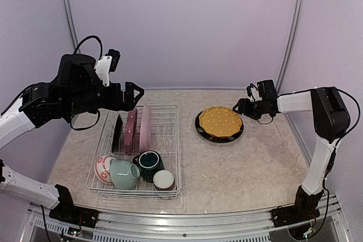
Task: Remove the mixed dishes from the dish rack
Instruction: Place the plate with another plate, then grab the plate from the dish rack.
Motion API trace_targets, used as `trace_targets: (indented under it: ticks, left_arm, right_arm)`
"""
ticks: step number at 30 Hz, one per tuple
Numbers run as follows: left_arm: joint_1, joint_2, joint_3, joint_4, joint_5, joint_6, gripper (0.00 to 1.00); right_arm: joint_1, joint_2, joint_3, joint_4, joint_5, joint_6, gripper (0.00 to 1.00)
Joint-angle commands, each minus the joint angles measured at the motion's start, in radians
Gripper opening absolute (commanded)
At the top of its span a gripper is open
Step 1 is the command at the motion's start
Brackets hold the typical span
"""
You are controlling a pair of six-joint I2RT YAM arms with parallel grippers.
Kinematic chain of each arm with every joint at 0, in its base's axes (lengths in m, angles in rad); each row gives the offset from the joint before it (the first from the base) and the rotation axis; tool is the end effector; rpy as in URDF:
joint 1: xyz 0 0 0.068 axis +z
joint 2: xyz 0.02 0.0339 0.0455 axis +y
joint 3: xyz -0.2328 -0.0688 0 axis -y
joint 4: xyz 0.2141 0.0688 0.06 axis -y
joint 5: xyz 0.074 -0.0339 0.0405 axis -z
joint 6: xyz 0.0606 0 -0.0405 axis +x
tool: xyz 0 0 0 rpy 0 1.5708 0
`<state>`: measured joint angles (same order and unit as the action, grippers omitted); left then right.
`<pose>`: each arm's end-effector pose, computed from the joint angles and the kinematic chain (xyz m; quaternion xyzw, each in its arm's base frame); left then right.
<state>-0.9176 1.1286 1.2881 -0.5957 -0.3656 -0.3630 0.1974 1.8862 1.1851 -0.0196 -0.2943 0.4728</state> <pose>0.1634 -0.1779 0.3620 0.1331 0.8244 -0.1927 0.5153 0.3826 0.0944 0.1555 0.0638 0.9009 0.2603 0.3413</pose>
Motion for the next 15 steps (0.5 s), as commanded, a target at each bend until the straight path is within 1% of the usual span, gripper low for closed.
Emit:
trace_targets:
  ticks: [1, 3, 4, 5, 15]
  left_arm:
    - [0.022, 0.013, 0.049, -0.073, 0.021, -0.05, 0.99]
    - [0.025, 0.019, 0.059, -0.095, 0.023, -0.063, 0.99]
    - [0.025, 0.023, 0.064, -0.106, 0.03, -0.069, 0.99]
    - [0.026, 0.026, 0.07, -0.117, 0.032, -0.077, 0.99]
    - [0.023, 0.106, 0.101, -0.235, 0.03, -0.183, 0.99]
  right_arm:
    - [-0.019, -0.097, -0.033, -0.01, 0.01, -0.005, 0.86]
    - [-0.021, -0.126, -0.043, -0.018, 0.005, -0.015, 0.9]
    - [-0.021, -0.141, -0.047, -0.024, 0.006, -0.019, 0.95]
    - [-0.02, -0.156, -0.055, -0.029, 0.009, -0.022, 0.99]
    - [-0.021, -0.338, -0.14, -0.065, -0.024, -0.037, 0.99]
